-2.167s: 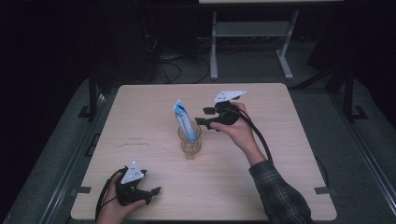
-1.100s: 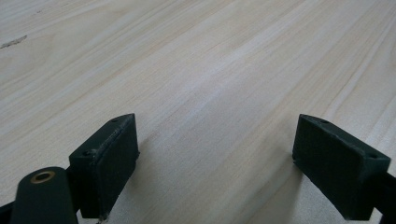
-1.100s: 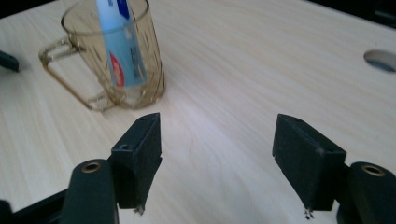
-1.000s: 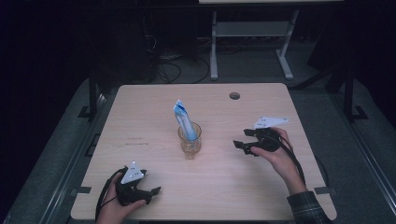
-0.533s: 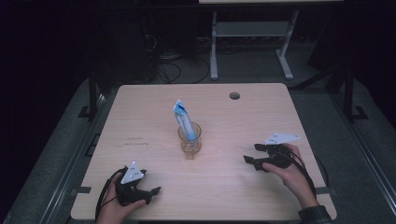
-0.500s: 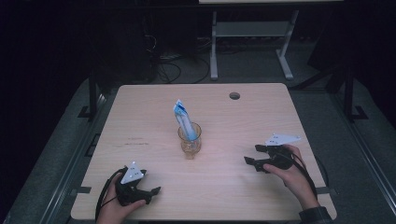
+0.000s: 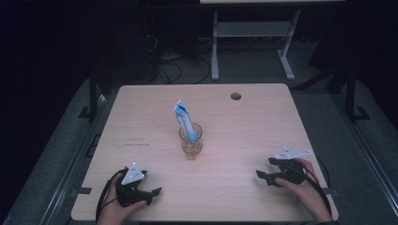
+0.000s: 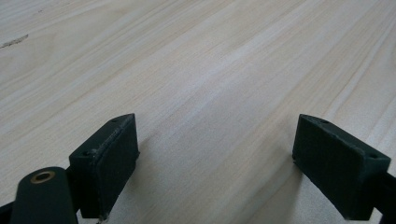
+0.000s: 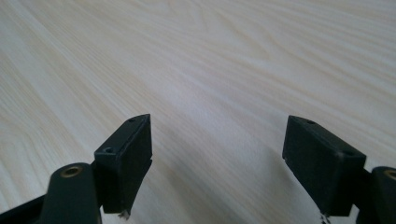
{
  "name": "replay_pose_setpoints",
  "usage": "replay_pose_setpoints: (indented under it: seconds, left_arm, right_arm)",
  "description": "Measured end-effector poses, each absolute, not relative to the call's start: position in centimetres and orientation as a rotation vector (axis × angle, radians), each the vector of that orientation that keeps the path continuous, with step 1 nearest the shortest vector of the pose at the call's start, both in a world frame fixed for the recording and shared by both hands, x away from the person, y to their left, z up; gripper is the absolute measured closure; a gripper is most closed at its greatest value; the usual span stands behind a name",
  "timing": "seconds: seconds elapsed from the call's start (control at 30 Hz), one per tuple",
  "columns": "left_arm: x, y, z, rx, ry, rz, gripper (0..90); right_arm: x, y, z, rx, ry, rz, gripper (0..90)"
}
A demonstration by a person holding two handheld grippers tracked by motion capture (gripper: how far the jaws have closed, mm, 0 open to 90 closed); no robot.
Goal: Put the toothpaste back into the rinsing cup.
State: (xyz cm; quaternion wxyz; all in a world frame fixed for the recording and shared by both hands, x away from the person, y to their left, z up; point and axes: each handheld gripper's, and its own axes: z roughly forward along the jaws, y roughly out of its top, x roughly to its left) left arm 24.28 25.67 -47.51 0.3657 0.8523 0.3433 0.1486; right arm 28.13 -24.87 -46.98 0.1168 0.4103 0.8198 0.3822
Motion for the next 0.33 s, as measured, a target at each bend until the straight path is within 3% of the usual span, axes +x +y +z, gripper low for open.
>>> replay_pose_setpoints:
  seconds: [0.33]
  left_arm:
    - [24.28, 25.69, -47.52, 2.183, 0.898, 0.389, 13.4]
  right_arm:
    - [27.78, -25.27, -47.63, 1.198, 2.399, 1.063, 21.9]
